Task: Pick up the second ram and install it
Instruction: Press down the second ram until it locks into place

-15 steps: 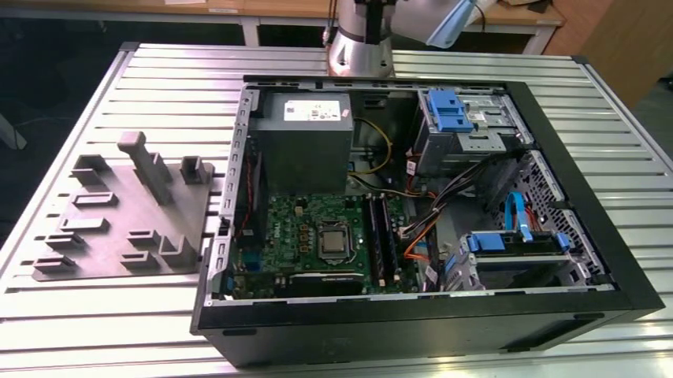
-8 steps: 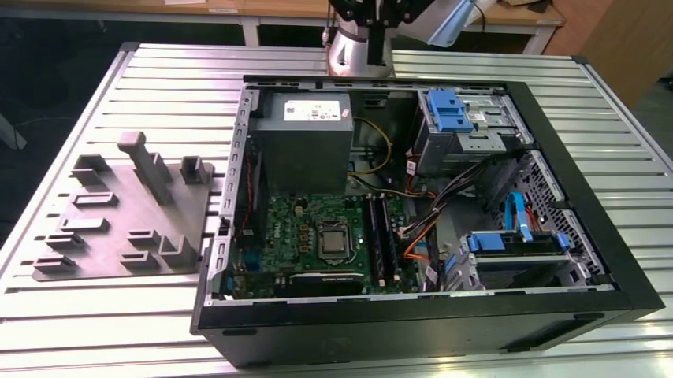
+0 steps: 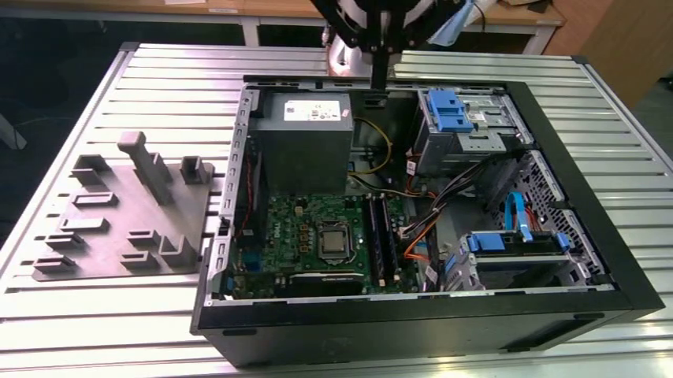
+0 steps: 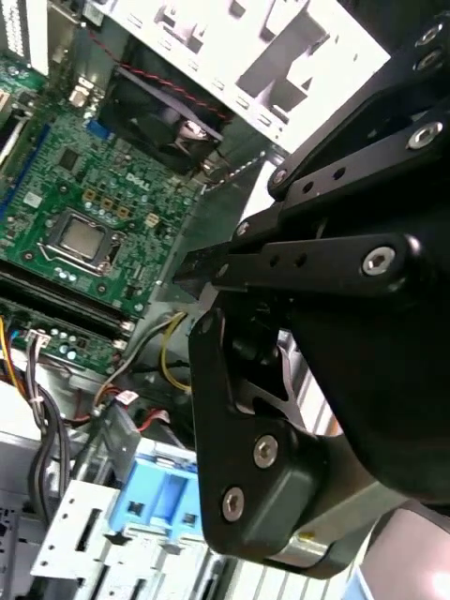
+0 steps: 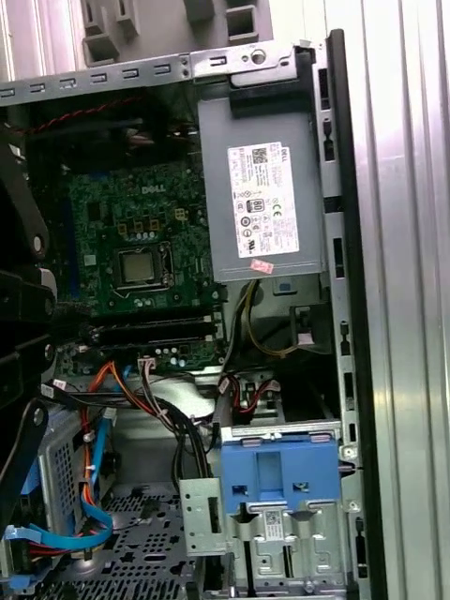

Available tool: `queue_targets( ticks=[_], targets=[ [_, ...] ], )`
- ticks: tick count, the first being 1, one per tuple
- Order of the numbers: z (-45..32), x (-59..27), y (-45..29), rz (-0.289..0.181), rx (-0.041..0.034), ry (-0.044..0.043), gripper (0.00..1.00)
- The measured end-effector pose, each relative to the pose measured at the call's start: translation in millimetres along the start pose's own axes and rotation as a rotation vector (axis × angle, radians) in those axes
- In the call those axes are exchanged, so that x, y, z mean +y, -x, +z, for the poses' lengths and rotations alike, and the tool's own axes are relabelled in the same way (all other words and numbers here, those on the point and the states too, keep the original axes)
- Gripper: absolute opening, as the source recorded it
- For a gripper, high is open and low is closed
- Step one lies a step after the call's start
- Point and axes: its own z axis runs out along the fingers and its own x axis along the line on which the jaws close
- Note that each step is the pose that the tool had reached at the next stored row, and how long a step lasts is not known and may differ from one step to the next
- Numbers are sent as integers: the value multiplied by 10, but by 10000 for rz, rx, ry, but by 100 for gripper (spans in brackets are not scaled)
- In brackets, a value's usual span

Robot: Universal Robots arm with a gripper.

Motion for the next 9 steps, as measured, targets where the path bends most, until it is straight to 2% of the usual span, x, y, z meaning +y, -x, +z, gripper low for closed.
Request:
queue_targets(
  ticks=[9],
  targets=[
    [182,-177,55,0,2,14,10]
  ],
)
